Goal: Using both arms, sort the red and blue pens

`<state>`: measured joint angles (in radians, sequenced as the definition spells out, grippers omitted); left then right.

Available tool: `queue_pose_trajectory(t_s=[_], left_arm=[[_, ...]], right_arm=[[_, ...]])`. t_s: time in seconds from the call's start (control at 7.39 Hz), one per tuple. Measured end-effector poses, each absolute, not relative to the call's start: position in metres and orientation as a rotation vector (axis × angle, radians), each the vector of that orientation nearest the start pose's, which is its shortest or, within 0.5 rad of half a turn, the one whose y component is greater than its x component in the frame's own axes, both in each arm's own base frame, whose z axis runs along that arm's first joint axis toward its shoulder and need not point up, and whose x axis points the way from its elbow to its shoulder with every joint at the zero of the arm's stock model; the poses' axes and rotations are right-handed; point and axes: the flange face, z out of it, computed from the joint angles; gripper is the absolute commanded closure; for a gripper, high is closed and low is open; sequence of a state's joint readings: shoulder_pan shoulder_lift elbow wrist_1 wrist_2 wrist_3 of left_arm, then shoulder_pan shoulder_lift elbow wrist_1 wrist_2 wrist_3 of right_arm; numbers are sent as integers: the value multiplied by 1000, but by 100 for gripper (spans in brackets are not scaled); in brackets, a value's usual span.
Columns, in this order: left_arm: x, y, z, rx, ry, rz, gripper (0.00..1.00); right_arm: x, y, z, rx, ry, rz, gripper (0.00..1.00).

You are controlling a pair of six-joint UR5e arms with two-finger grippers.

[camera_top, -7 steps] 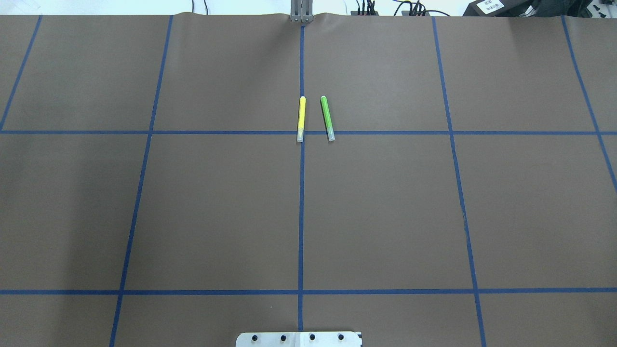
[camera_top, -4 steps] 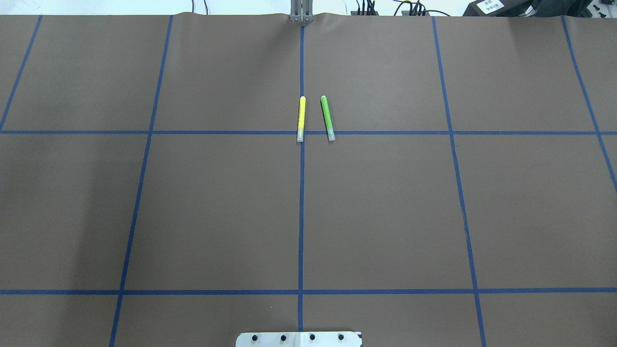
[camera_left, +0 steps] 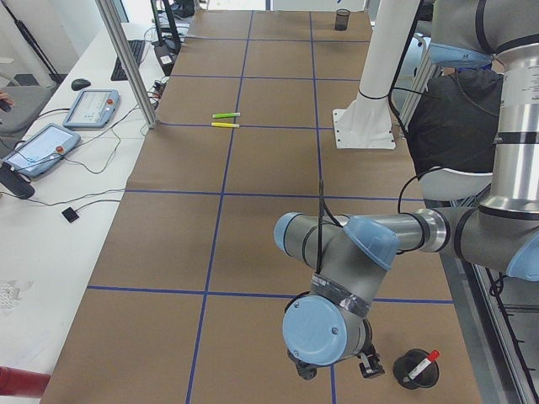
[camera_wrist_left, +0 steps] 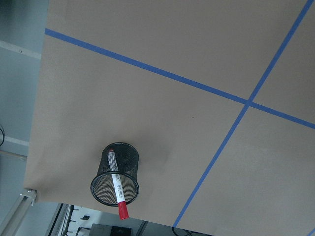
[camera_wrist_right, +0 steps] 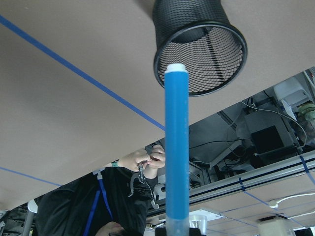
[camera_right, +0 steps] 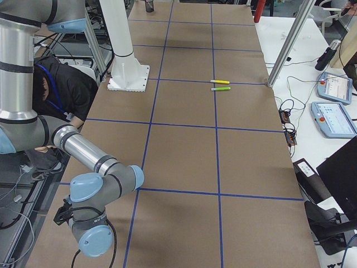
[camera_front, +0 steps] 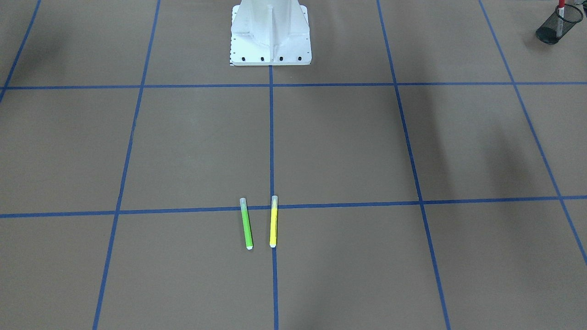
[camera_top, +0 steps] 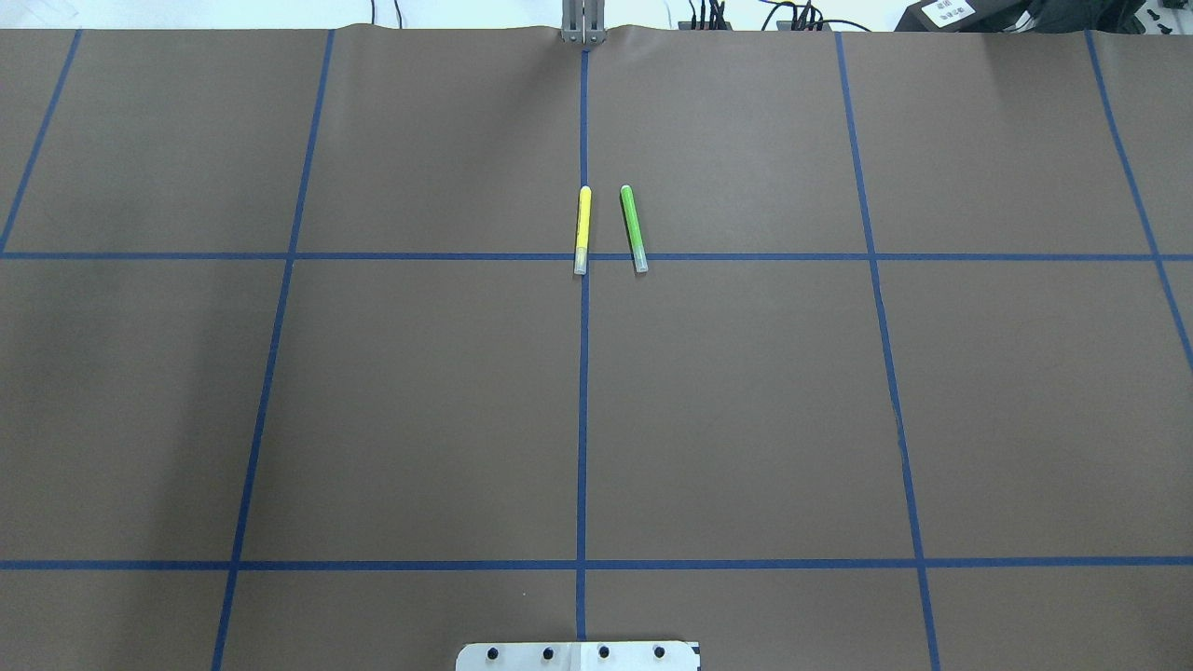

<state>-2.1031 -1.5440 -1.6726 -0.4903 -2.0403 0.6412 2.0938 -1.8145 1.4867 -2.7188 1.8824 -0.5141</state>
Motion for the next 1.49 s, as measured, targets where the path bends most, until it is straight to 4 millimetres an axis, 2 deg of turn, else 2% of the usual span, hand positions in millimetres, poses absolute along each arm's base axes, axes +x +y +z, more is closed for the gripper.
queue_pose_trajectory(t_s=[0.41,1.49], left_arm=[[-257,-263,679,-578,901,-136,0],[-256,-261,683,-574,902,-131,0]], right_arm=[[175,-97,842,-1150,-940,229,100],[164,-81,861,-1197,-979,236,100]])
